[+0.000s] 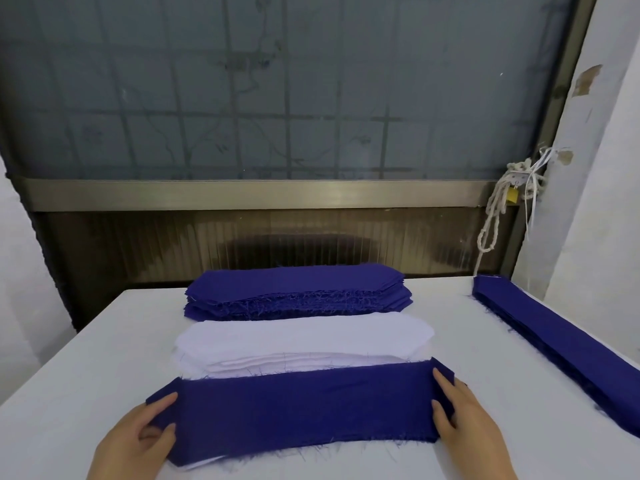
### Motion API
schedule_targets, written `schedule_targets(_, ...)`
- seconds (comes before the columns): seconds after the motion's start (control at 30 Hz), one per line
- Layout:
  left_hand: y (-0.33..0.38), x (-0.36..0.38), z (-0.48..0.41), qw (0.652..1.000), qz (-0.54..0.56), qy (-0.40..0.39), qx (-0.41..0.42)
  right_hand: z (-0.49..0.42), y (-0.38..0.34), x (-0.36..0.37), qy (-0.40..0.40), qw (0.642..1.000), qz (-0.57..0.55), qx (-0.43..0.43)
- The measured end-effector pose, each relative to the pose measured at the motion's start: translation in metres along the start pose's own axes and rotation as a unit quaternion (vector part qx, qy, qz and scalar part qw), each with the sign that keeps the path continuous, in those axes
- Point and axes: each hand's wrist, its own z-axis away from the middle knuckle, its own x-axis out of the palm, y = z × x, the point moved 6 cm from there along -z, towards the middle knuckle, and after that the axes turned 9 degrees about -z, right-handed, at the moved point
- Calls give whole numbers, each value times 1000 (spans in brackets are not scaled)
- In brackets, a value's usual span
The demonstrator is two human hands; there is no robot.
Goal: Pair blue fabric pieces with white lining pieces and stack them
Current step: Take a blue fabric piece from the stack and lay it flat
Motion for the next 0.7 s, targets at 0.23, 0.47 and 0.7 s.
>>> schedule_targets(0.23, 2, -3, 0, 1000, 14, 28, -4, -4, 3, 3, -3, 999, 39, -9)
schedule_targets(0.47, 7, -5, 5, 998, 34, 40, -23, -4, 4, 4, -1, 998, 61, -27)
schedule_targets(0.7, 2, -3, 7, 992, 101, 36, -67, -3, 1, 3, 6, 996, 87, -28)
